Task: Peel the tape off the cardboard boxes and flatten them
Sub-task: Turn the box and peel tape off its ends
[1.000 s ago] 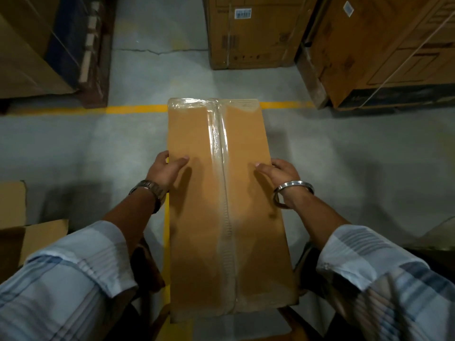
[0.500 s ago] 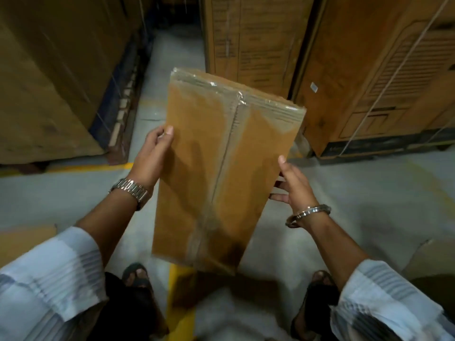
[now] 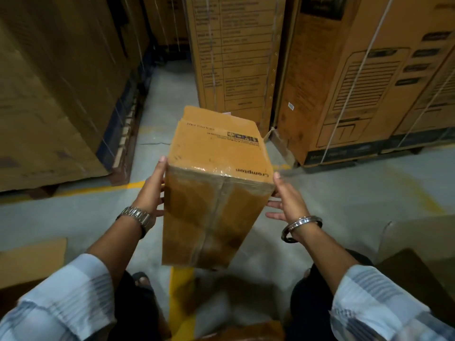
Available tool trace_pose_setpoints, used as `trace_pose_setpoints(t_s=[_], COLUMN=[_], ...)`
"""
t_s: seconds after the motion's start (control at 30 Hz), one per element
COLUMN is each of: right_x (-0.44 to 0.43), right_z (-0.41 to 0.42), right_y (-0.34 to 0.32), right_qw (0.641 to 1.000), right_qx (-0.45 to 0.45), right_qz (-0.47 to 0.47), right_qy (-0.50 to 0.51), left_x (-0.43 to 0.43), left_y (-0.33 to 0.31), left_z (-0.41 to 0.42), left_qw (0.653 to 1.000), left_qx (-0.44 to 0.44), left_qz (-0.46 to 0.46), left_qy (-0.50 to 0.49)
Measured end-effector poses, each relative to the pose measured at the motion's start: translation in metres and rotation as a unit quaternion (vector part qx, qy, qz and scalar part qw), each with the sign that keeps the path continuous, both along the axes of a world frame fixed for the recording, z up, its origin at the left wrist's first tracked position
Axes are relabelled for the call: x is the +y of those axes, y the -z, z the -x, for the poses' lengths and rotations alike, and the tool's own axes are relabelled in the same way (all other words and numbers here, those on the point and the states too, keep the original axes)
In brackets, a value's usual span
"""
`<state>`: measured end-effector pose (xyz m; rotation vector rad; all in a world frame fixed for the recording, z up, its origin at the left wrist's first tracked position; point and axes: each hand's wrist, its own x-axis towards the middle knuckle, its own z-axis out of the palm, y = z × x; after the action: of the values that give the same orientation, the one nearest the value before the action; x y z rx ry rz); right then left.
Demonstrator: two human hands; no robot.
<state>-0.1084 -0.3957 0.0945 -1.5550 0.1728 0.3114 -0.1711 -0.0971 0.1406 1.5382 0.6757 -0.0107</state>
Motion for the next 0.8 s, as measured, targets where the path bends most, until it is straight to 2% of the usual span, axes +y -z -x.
trace_pose_setpoints(t_s=[0.23,0.47,0.57,0.7,0.8], right_x=[0.028,0.045,0.042,0.033,0.027], right_z=[0.019,0.014,0.014,0.017,0.021], right_y=[0.004,-0.037,-0.037,-0.019,0.005], right_qw=[0.997,0.984,0.982,0.986,0.992], right_qx=[-0.051,-0.164,-0.171,-0.138,-0.085], right_qz=[0.050,0.049,0.068,0.078,0.078], right_qy=[0.006,0.045,0.051,0.054,0.045], left_x=[0.020,0.026,0.020,0.008,0.003], left_y=[0.007,-0.004,0.010,0.033,0.062], left_z=[0.025,0.039,0.046,0.053,0.063], left_qw=[0.993,0.976,0.968,0.976,0.986], left_qx=[-0.045,-0.156,-0.186,-0.152,-0.092], left_qz=[0.053,0.089,0.111,0.106,0.102], left_qy=[-0.098,-0.121,-0.126,-0.116,-0.098])
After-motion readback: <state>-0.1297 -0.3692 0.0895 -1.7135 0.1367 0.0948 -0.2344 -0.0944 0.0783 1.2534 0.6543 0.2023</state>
